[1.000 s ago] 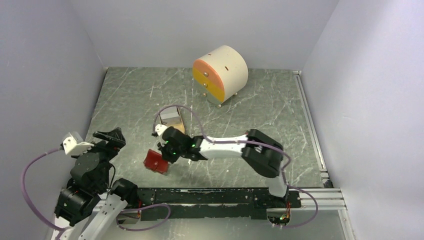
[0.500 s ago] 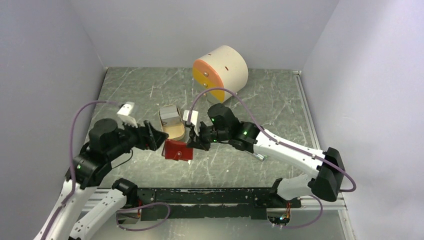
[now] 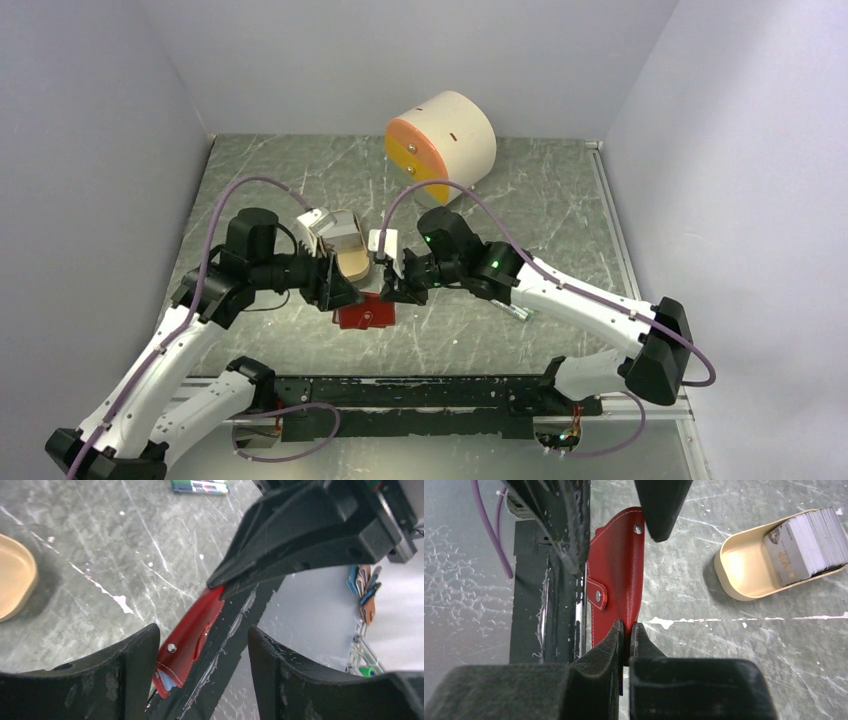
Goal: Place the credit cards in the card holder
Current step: Adjust the card holder.
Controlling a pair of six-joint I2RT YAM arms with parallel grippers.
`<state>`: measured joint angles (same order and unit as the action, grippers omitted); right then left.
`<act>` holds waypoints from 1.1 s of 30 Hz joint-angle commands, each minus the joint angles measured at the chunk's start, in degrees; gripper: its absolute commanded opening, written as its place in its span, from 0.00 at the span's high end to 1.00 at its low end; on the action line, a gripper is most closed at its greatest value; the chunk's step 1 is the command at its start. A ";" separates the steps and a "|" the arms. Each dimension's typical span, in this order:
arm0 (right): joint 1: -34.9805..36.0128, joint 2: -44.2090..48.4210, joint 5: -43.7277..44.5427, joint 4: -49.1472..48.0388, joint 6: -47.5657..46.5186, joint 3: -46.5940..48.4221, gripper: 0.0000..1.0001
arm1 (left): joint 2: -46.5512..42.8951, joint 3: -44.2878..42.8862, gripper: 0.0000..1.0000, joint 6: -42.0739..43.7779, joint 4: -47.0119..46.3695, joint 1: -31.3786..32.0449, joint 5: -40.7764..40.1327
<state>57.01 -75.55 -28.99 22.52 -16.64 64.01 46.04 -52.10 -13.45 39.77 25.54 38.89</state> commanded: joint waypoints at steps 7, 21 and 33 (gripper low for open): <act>-1.81 4.35 4.64 -11.03 7.14 -0.30 0.98 | 2.51 0.75 0.86 2.11 -3.74 -0.36 9.50; -3.86 10.62 -0.66 -21.16 16.85 -9.54 1.00 | 3.61 5.56 0.22 -1.11 -16.38 -0.40 13.57; -6.79 12.63 3.50 -23.74 23.55 -9.17 0.81 | 5.07 2.75 0.80 -0.52 -14.35 -0.36 8.21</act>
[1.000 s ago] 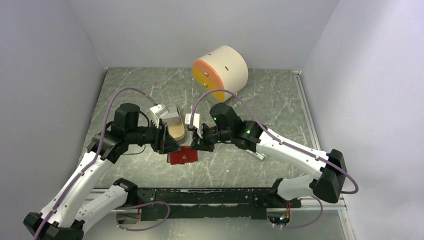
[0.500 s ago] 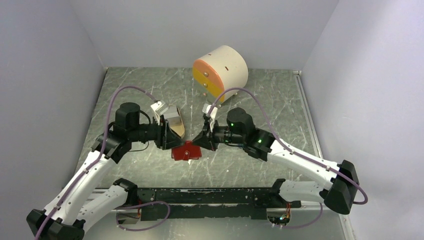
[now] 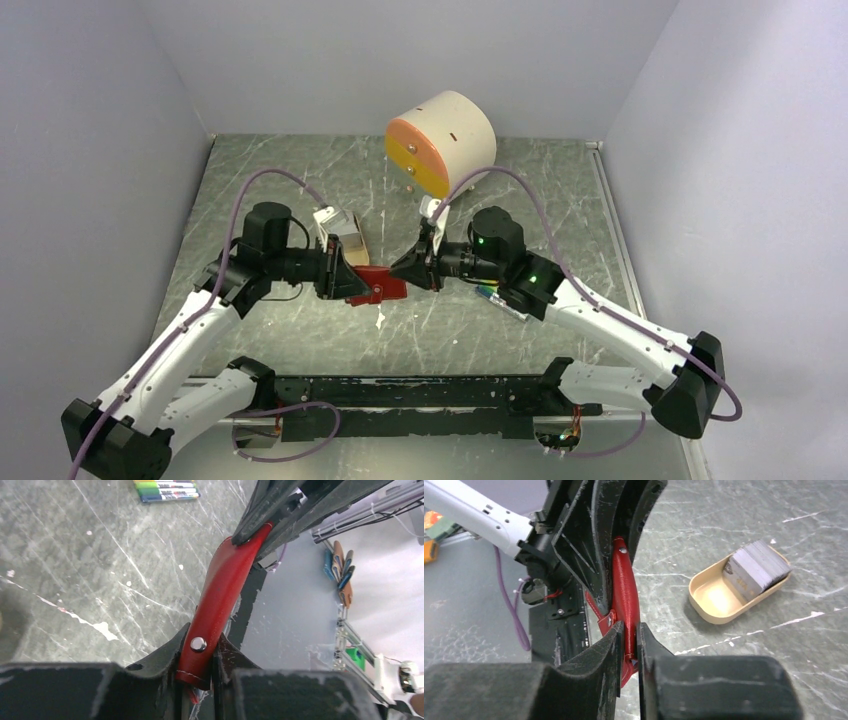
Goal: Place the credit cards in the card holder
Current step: Adjust the card holder.
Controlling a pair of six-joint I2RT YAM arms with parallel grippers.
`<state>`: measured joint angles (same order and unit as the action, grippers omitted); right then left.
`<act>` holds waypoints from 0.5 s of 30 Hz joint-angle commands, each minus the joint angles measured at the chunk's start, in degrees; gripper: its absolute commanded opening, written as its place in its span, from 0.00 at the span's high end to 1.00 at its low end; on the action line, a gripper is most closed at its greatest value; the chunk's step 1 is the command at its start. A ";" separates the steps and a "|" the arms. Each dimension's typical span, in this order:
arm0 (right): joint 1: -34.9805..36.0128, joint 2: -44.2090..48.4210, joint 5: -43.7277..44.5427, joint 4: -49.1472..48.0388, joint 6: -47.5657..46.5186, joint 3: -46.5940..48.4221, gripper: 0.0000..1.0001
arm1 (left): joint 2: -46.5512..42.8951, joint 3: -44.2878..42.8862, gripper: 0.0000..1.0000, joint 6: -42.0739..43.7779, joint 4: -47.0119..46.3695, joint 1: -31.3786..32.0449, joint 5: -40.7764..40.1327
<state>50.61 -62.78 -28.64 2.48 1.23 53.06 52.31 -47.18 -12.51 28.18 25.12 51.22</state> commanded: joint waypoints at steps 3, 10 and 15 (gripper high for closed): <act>-0.65 2.05 14.78 -7.21 20.99 -1.52 0.53 | -3.59 0.07 0.79 -7.41 -10.02 0.10 -8.55; -1.02 11.30 25.16 -22.66 48.02 -15.69 0.03 | -10.36 12.97 0.78 -25.80 -38.93 0.09 -11.57; -1.03 10.64 25.92 -25.03 52.18 -15.67 0.05 | -11.27 18.13 0.75 -33.57 -53.06 0.06 -10.66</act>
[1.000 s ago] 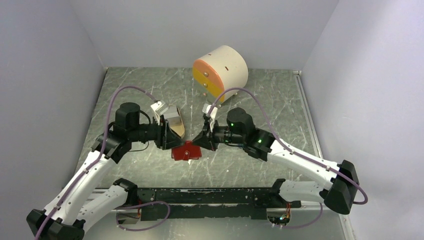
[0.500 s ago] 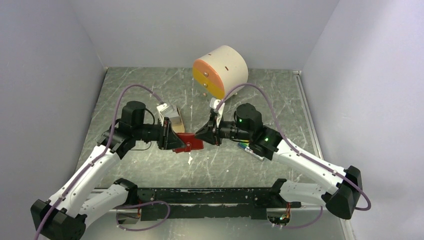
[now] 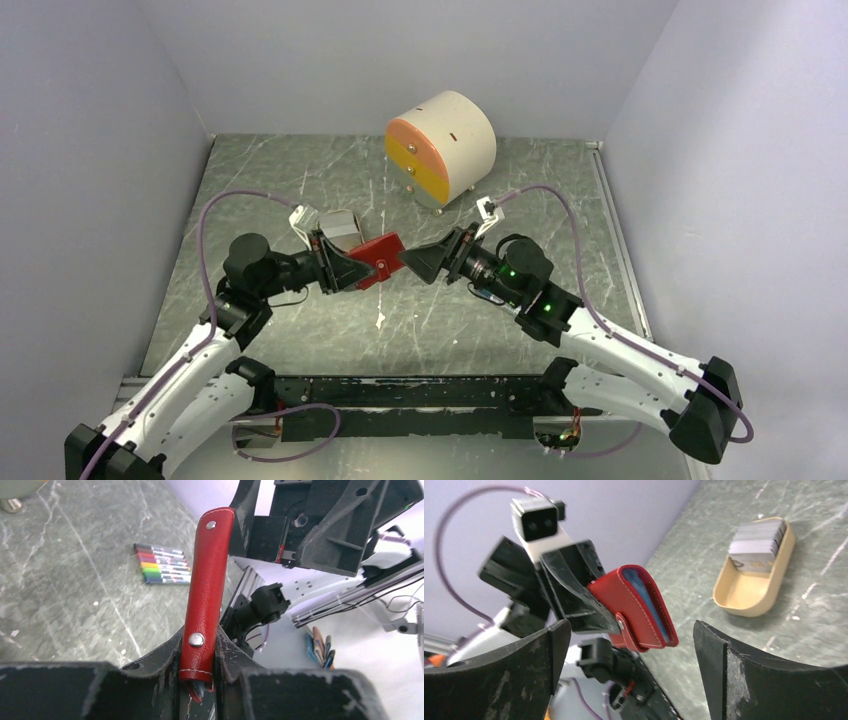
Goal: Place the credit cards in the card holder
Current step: Adjust the card holder.
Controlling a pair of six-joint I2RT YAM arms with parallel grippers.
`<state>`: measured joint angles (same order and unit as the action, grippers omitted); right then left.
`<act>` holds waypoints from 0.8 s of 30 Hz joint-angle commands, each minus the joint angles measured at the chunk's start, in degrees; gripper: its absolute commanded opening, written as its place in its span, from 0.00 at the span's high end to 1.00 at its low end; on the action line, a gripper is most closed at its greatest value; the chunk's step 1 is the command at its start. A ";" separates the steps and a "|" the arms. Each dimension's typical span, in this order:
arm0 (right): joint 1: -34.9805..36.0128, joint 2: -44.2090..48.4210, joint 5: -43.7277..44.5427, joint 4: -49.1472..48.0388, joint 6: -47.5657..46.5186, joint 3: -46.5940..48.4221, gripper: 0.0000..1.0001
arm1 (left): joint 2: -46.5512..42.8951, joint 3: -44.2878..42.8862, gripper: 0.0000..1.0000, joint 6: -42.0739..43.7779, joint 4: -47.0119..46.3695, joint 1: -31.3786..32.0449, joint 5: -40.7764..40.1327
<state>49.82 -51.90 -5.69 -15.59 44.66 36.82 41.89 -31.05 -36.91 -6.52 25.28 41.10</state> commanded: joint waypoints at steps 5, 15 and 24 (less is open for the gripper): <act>-0.22 -3.35 0.38 -11.78 12.84 0.94 0.12 | -0.14 3.51 0.74 -12.01 -24.20 -0.05 -0.33; -0.19 -8.32 -2.83 -19.08 15.90 1.90 0.22 | 0.12 7.77 0.74 -16.88 -34.87 -0.05 -3.79; -5.27 -7.28 -10.68 -14.40 4.42 4.35 0.95 | -3.08 3.36 0.42 -14.41 -13.86 -0.05 -8.40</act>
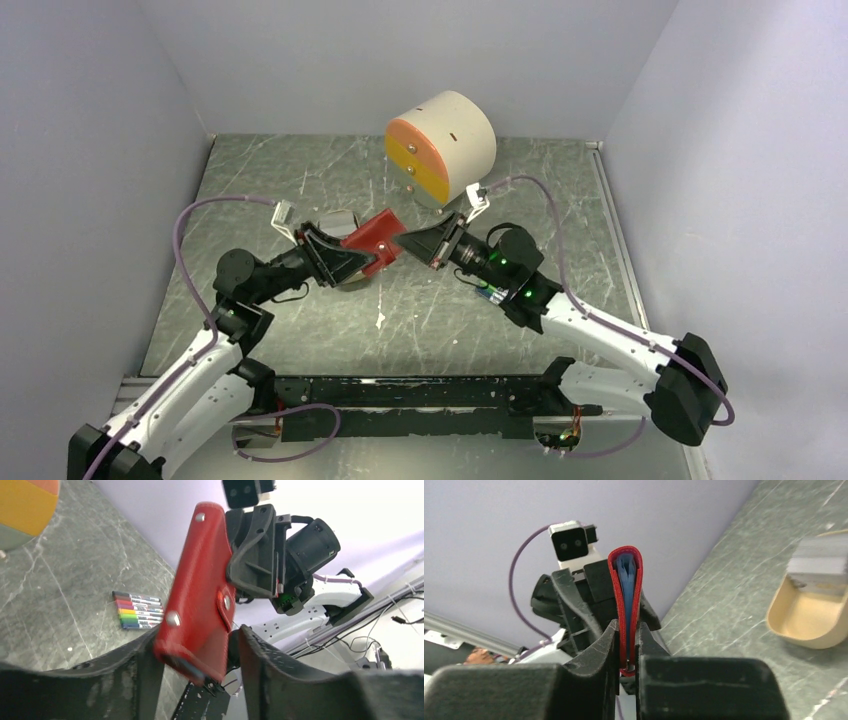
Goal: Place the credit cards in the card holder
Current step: Adjust the card holder.
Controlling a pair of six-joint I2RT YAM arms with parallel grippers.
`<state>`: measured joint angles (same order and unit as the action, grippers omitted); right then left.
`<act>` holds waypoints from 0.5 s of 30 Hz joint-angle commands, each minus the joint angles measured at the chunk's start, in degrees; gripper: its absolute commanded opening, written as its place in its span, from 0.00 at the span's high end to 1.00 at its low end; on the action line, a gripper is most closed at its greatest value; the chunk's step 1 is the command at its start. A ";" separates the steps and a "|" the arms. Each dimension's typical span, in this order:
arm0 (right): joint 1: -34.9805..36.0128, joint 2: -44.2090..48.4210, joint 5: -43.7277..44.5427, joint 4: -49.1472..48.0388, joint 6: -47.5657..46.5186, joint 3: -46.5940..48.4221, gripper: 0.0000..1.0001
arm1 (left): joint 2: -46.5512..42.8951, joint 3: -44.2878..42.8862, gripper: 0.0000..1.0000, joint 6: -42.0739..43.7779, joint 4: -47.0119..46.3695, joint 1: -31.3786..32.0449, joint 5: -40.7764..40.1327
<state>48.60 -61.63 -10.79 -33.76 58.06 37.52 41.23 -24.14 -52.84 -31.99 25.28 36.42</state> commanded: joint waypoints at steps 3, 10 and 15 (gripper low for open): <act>-7.80 3.21 -15.98 7.77 -15.61 4.83 1.00 | -3.48 -4.24 0.35 0.12 17.18 -0.05 -2.06; -11.75 -1.49 -38.67 23.58 -32.80 13.28 1.00 | -4.97 -6.56 0.34 2.18 23.98 -0.06 2.04; -12.30 -5.34 -44.76 31.59 -39.82 17.70 1.00 | -3.63 -11.20 0.32 9.36 31.21 -0.05 4.16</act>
<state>36.91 -64.69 -45.63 -11.09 27.18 52.27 37.19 -30.72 -49.39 -6.94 25.28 36.75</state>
